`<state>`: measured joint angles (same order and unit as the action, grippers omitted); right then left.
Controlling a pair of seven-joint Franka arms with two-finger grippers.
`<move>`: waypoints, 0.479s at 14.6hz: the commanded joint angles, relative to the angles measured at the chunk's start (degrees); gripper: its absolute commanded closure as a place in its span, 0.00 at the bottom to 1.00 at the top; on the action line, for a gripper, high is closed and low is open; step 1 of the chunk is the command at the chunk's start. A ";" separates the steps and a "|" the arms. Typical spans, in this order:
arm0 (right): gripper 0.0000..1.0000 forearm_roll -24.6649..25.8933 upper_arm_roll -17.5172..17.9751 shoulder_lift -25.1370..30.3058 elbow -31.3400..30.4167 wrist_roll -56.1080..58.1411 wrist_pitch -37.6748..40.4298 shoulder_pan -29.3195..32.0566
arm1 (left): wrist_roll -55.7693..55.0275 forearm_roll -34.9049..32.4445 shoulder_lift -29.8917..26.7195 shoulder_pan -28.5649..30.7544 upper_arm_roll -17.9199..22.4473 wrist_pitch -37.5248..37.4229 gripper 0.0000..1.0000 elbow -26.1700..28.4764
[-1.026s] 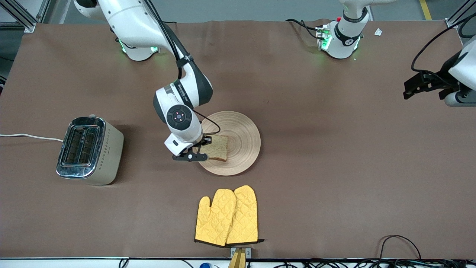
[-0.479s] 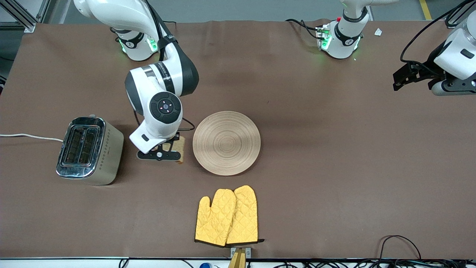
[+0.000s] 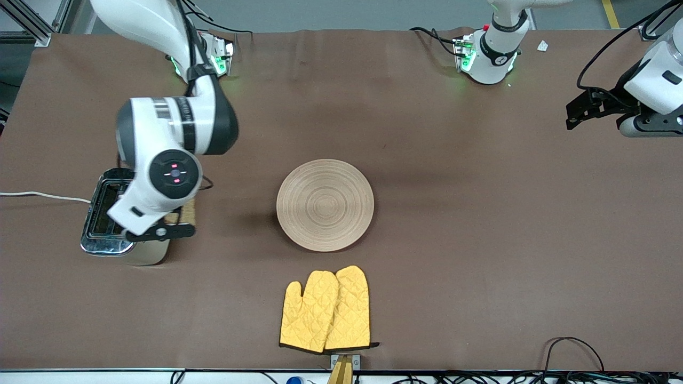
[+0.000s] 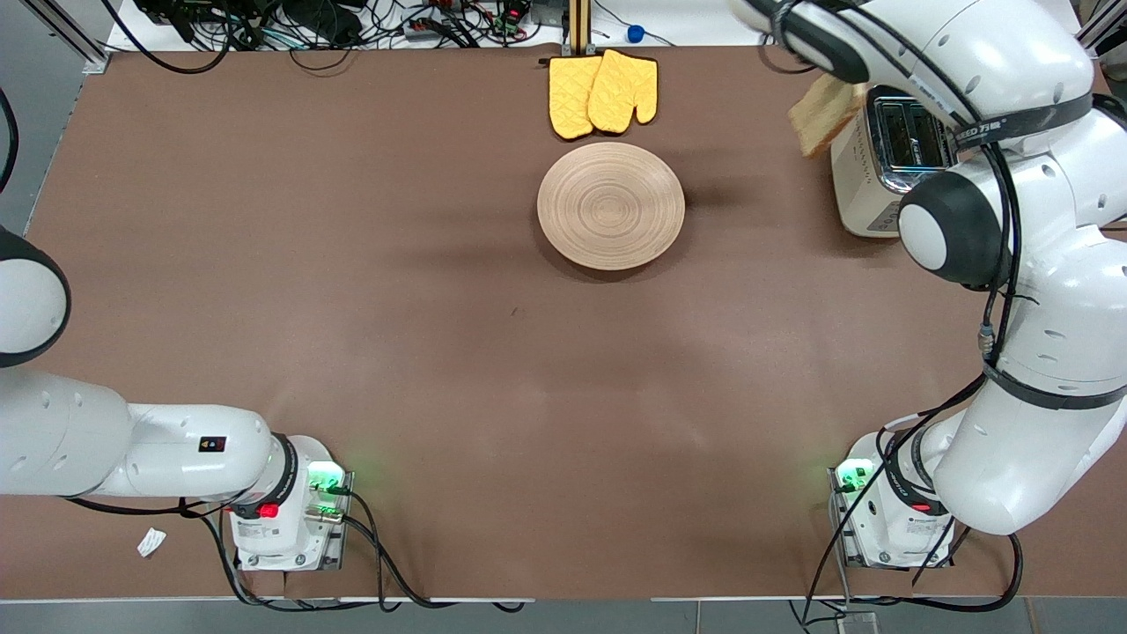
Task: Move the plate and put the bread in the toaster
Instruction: 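Lift the bread with the right gripper and carry it over the toaster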
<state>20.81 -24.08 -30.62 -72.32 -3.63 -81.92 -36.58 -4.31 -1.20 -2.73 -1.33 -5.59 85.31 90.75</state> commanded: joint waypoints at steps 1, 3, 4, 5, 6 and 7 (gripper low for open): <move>1.00 3.36 -3.06 2.23 -0.18 5.02 1.06 -0.16 | 1.06 0.67 -1.14 0.10 0.06 0.64 0.00 0.92; 1.00 4.32 -5.26 2.32 -0.53 6.70 1.06 -0.16 | 1.06 0.67 -0.96 0.19 0.06 0.82 0.00 0.83; 1.00 5.98 -5.80 2.24 -0.88 7.05 0.97 -0.07 | 1.06 0.93 -0.96 0.19 0.06 0.82 0.00 0.83; 1.00 7.48 -5.80 2.24 -1.41 7.06 0.89 0.11 | 1.06 1.20 -1.13 0.19 0.14 0.82 0.00 0.83; 1.00 7.76 -5.89 2.15 -2.20 7.06 0.45 0.28 | 1.06 1.29 -1.22 0.28 0.14 0.82 0.00 0.83; 1.00 8.11 -5.89 2.15 -2.73 6.97 0.10 0.98 | 1.14 1.29 -1.22 0.37 0.14 0.73 0.00 0.57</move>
<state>26.68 -30.09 -29.44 -72.58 2.99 -81.23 -35.98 -4.29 -0.78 -2.74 -1.33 -5.60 85.52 90.74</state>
